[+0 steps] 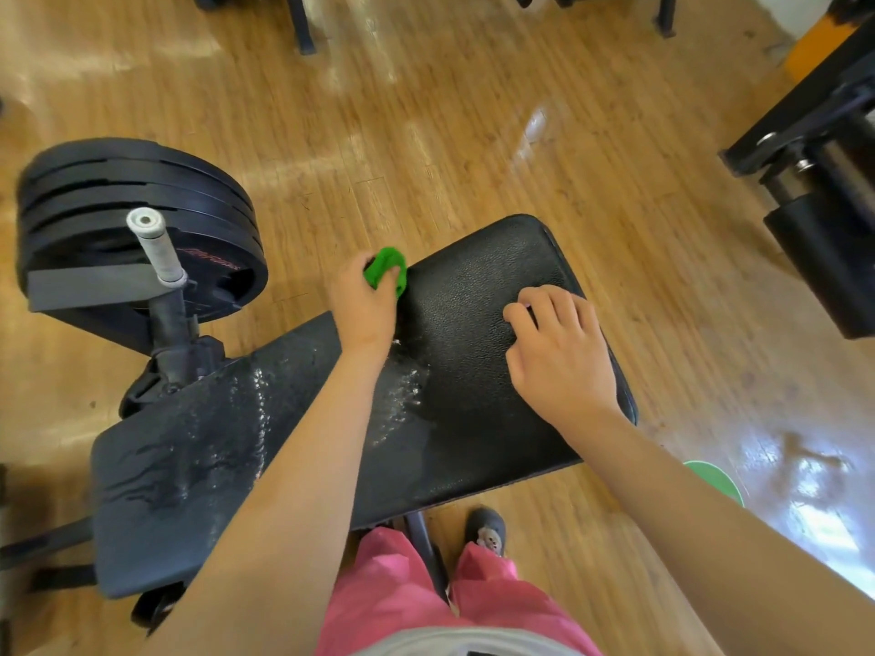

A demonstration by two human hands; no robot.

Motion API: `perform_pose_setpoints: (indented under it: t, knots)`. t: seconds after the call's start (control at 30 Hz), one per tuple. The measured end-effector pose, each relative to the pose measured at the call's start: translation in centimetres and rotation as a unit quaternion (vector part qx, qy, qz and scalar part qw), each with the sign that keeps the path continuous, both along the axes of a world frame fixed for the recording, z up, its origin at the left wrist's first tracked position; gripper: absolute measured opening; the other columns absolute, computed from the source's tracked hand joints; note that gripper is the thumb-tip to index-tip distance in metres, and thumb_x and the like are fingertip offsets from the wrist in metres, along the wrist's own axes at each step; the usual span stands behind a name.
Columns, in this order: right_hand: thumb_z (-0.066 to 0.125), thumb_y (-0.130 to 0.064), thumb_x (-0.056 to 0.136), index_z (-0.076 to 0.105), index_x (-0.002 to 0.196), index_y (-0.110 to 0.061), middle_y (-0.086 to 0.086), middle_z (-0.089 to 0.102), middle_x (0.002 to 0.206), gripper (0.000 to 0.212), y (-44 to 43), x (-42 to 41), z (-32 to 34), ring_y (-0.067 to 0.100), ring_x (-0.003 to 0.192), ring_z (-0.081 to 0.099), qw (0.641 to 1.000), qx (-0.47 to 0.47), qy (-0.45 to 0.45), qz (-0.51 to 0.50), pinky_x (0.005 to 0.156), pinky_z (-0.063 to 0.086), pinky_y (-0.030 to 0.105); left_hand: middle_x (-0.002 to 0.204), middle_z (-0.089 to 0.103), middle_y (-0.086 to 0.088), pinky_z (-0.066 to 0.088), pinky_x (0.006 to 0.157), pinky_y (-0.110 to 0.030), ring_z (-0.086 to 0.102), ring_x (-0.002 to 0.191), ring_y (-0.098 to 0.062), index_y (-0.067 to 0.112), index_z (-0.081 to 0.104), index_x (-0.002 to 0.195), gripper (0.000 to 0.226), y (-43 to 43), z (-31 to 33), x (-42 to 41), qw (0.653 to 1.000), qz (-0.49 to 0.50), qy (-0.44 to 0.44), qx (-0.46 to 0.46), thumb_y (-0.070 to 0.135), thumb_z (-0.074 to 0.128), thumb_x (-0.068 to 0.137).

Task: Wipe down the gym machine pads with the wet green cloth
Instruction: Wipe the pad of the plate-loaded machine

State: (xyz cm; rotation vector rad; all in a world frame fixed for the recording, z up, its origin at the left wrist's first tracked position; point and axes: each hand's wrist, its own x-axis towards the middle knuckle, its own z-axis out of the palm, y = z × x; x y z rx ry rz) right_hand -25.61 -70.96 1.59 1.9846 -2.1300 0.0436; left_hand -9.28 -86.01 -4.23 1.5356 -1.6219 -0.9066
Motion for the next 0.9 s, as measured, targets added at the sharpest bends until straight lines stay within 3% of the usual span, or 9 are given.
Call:
perform_pose_setpoints:
  t: [0.2,0.27,0.33,0.5,0.9]
  knots:
    - [0.057,-0.017,0.084,0.061,0.112,-0.009,0.011,0.059,0.118,0.029,0.0,0.0,0.0,0.031,0.115,0.052,1.0,0.011,0.001,-0.007,0.097,0.041,0.044,0.076,0.058,0.005,0.031,0.053,-0.017,0.049,0.068,-0.009,0.017,0.061,0.083,0.008,-0.1,0.7,1.0,0.997,0.059,-0.006,0.059,0.014,0.067,0.086]
    - [0.055,-0.017,0.085,0.06,0.112,-0.009,0.011,0.059,0.119,0.029,0.0,0.0,-0.1,0.031,0.116,0.052,1.0,0.009,0.002,-0.009,0.098,0.041,0.044,0.073,0.056,0.009,0.033,0.054,-0.019,0.047,0.063,-0.003,0.017,0.062,0.084,0.006,-0.6,1.6,-0.8,0.997,0.035,0.003,0.07,0.017,0.068,0.085]
    - [0.053,-0.018,0.085,0.06,0.112,-0.009,0.011,0.059,0.119,0.03,0.0,0.0,-0.1,0.032,0.116,0.052,1.0,0.005,0.003,-0.01,0.098,0.04,0.043,0.07,0.054,0.008,0.036,0.056,-0.025,0.049,0.065,-0.007,0.017,0.059,0.08,0.01,-0.7,2.7,-3.5,0.998,-0.016,0.022,0.053,0.018,0.068,0.083]
    - [0.053,-0.017,0.084,0.061,0.112,-0.009,0.011,0.06,0.119,0.03,0.0,0.1,-0.3,0.032,0.116,0.052,1.0,-0.005,0.011,-0.006,0.097,0.037,0.042,0.076,0.058,0.007,0.034,0.052,-0.011,0.052,0.068,-0.01,0.013,0.06,0.084,0.011,-1.0,4.4,-7.3,0.996,-0.092,0.012,0.011,0.021,0.068,0.084]
    - [0.053,-0.016,0.084,0.06,0.11,-0.009,0.011,0.059,0.117,0.028,-0.1,0.1,-0.3,0.032,0.114,0.052,1.0,-0.012,0.011,-0.007,0.096,0.036,0.042,0.083,0.061,0.002,0.031,0.061,-0.018,0.054,0.079,-0.014,0.01,0.063,0.088,0.007,1.0,-0.5,4.9,0.998,0.004,-0.052,0.045,0.013,0.068,0.086]
